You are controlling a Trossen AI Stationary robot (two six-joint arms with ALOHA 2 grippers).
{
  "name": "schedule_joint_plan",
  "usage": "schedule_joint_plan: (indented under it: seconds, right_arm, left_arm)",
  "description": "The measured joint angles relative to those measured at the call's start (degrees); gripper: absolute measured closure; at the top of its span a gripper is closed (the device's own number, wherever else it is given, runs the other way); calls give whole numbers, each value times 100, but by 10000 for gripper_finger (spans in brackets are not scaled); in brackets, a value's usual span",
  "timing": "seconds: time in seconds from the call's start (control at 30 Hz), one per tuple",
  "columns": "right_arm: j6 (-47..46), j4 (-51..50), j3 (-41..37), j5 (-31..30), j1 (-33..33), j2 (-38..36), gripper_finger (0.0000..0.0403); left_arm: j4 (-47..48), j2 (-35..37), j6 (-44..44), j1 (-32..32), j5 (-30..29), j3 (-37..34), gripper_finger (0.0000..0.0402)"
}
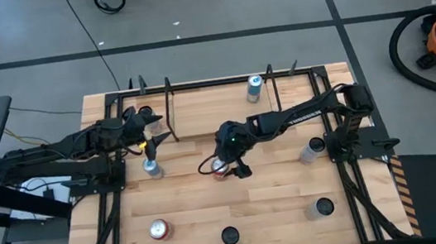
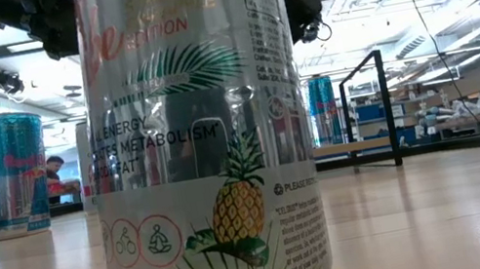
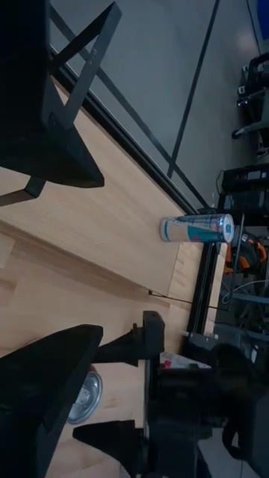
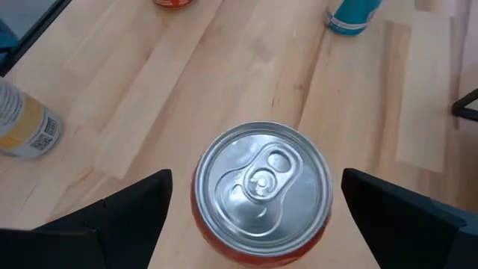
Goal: Place canned beverage on shelf
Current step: Put the top orange soda can on the shelf
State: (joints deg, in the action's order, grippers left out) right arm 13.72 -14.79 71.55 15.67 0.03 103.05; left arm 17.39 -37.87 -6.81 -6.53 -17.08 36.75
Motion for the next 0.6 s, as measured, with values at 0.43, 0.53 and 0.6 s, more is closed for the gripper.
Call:
schedule_joint_plan:
  seconds: [0.43, 0.53, 0.6]
  right_arm:
    - [-2, 193, 2, -56, 48, 207, 7]
    - [-58, 213, 2, -91, 48, 207, 16]
    - [-170, 202, 2, -118, 52, 209, 26]
  left_arm:
    - [-4, 0, 0, -2, 0, 0, 83]
    - [-4, 0, -2, -2, 0, 0, 83]
    - [-4, 1, 1, 0, -2, 0, 83]
